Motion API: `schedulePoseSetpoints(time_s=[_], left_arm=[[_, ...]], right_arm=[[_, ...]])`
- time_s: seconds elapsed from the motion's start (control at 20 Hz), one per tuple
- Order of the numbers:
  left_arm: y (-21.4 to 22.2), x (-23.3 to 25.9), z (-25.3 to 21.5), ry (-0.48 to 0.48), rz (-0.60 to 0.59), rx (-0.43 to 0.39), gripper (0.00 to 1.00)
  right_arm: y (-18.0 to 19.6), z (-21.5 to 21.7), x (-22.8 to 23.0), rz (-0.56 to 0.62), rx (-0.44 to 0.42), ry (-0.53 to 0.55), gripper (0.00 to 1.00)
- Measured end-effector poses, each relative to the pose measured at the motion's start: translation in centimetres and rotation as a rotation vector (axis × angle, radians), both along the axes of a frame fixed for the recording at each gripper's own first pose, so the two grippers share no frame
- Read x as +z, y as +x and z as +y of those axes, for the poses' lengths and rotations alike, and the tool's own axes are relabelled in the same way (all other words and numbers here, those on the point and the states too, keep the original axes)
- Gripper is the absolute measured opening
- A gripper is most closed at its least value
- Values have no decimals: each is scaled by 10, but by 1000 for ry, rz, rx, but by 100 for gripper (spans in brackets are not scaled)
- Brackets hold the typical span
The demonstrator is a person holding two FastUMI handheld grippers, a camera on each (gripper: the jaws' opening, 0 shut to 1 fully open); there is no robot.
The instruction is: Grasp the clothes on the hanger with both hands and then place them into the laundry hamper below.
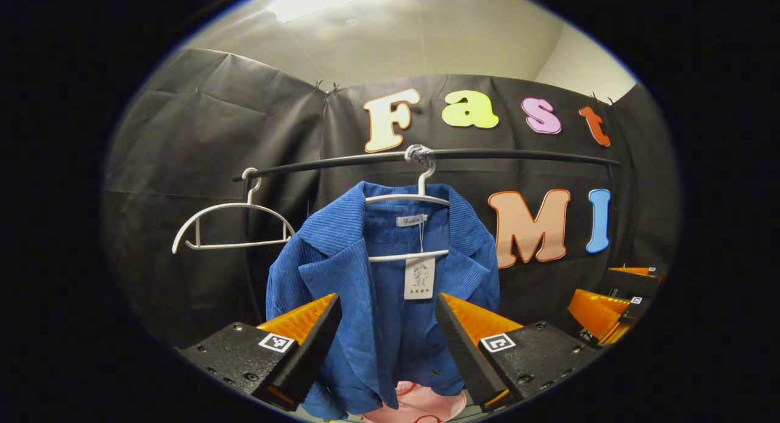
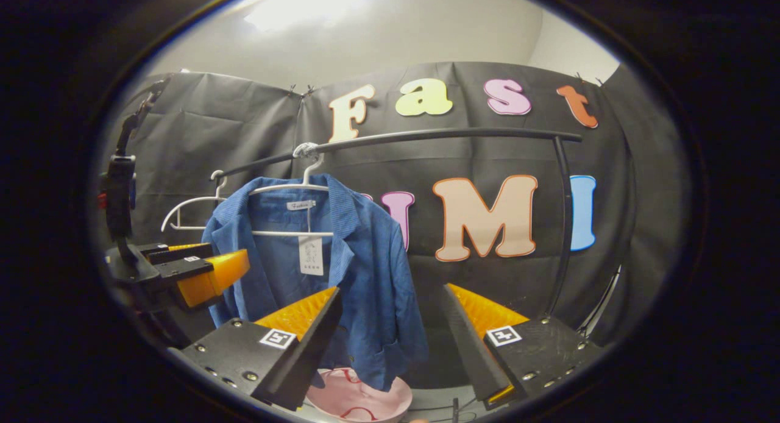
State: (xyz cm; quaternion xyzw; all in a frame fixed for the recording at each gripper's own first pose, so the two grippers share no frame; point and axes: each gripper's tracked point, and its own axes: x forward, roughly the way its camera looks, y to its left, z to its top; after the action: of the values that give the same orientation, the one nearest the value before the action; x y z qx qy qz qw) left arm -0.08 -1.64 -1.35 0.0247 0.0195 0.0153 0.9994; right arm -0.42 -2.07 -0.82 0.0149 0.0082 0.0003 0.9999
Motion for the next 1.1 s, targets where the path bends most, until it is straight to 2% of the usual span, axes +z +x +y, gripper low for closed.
schedulePoseSetpoints(time_s=[0.7, 0.95, 1.1], left_arm=[[-3, -39, 7, 97, 79, 90, 92], [17, -57, 20, 132, 97, 169, 99], [30, -64, 30, 131, 97, 212, 99]], right_arm=[[8, 8, -7, 17, 95, 14, 98], [13, 0, -12, 38, 112, -14, 98], [18, -6, -14, 44, 111, -32, 97]])
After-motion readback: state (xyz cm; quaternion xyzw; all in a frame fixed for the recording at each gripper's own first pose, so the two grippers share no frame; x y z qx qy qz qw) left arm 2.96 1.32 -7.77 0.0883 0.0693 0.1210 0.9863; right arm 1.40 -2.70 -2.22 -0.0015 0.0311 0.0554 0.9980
